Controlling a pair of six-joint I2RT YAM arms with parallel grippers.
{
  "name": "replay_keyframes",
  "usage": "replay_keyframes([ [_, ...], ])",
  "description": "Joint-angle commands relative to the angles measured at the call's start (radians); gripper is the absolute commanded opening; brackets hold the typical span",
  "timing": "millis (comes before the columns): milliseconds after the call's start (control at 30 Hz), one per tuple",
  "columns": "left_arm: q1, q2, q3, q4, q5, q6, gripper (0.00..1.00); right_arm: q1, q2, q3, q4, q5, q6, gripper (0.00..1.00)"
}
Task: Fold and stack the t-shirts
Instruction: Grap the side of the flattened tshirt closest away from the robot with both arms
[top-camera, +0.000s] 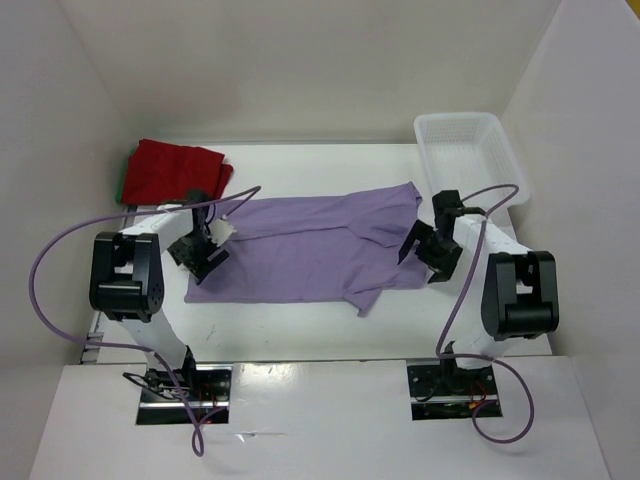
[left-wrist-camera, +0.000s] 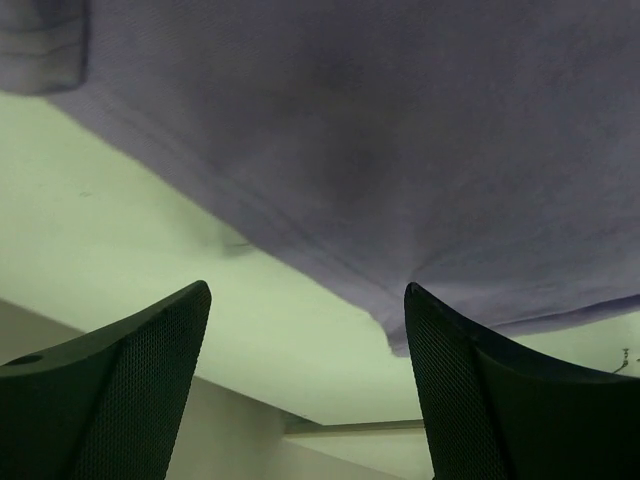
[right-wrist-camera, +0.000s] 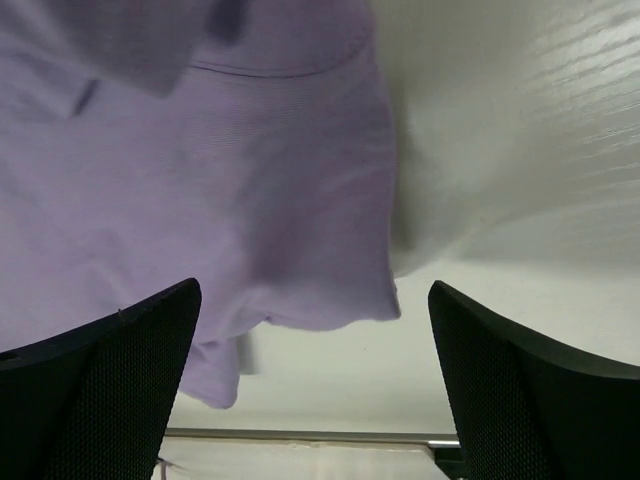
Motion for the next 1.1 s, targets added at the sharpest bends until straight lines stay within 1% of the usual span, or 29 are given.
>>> replay_keyframes([
  [0,-0.001,0.038,-0.003,0.003,0.068,-0.038,0.85,0.006,0.032,-0.030,0.075,-0.022,0.038,0.98],
  [67,-0.001,0.047,-0.012,0.028,0.054,-0.038,0.85,0.006,0.033,-0.041,0.101,-0.035,0.038,0.91],
  [100,-0.001,0.056,-0.027,0.028,0.054,-0.038,0.82,0.006,0.022,-0.051,0.101,-0.051,0.038,0.67],
  [167,-0.001,0.070,-0.037,0.039,0.054,-0.038,0.73,0.006,0.011,-0.051,0.112,-0.064,0.029,0.32],
  [200,-0.001,0.079,-0.037,0.039,0.065,-0.038,0.56,0.006,-0.001,-0.051,0.112,-0.073,0.029,0.16],
  [233,-0.001,0.092,-0.037,0.039,0.065,-0.038,0.48,0.006,-0.001,-0.051,0.096,-0.073,0.029,0.00],
  [333,-0.001,0.103,-0.037,0.039,0.091,-0.038,0.23,0.006,-0.058,-0.032,0.034,-0.096,0.008,0.00],
  [367,-0.001,0.103,-0.037,0.049,0.100,-0.047,0.07,0.006,-0.075,-0.013,0.008,-0.096,0.008,0.00],
  [400,-0.001,0.103,-0.037,0.049,0.100,-0.047,0.02,0.006,-0.096,-0.002,-0.050,-0.107,-0.003,0.00],
  [433,-0.001,0.103,-0.046,0.062,0.100,-0.047,0.00,0.006,-0.142,0.022,-0.078,-0.107,-0.015,0.00],
  [500,-0.001,0.103,-0.046,0.075,0.090,-0.047,0.00,0.006,-0.177,0.050,-0.124,-0.120,-0.026,0.00],
  [567,-0.001,0.103,-0.027,0.100,0.090,-0.047,0.00,0.006,-0.158,0.112,-0.146,-0.163,-0.047,0.00],
  [600,-0.001,0.113,-0.017,0.100,0.090,-0.057,0.00,0.006,-0.126,0.139,-0.146,-0.174,-0.057,0.00],
  [633,-0.001,0.122,0.014,0.100,0.090,-0.058,0.00,0.006,-0.039,0.203,-0.119,-0.183,-0.069,0.00],
  [700,-0.001,0.156,0.049,0.100,0.090,-0.068,0.00,0.020,0.061,0.278,-0.079,-0.217,-0.069,0.00],
  [733,-0.001,0.156,0.066,0.100,0.090,-0.068,0.00,0.020,0.165,0.354,-0.030,-0.226,-0.069,0.00],
  [800,-0.001,0.181,0.100,0.091,0.090,-0.068,0.00,0.020,0.261,0.431,0.010,-0.272,-0.054,0.00],
  [833,-0.001,0.181,0.100,0.091,0.090,-0.068,0.00,0.020,0.346,0.506,0.024,-0.284,-0.041,0.04],
  [867,-0.001,0.181,0.112,0.082,0.081,-0.068,0.01,0.032,0.382,0.545,0.024,-0.294,-0.041,0.27],
  [900,-0.001,0.190,0.112,0.082,0.071,-0.068,0.01,0.033,0.413,0.611,0.024,-0.294,-0.041,0.43],
  [933,-0.001,0.190,0.112,0.082,0.071,-0.068,0.02,0.042,0.437,0.639,0.024,-0.306,-0.064,0.52],
  [967,-0.001,0.190,0.112,0.082,0.071,-0.068,0.02,0.042,0.453,0.657,0.008,-0.306,-0.080,0.72],
  [1033,-0.001,0.179,0.094,0.082,0.071,-0.068,0.05,0.062,0.433,0.653,-0.003,-0.306,-0.121,1.00],
  [1067,-0.001,0.179,0.094,0.082,0.071,-0.068,0.07,0.062,0.369,0.633,0.018,-0.286,-0.121,1.00],
])
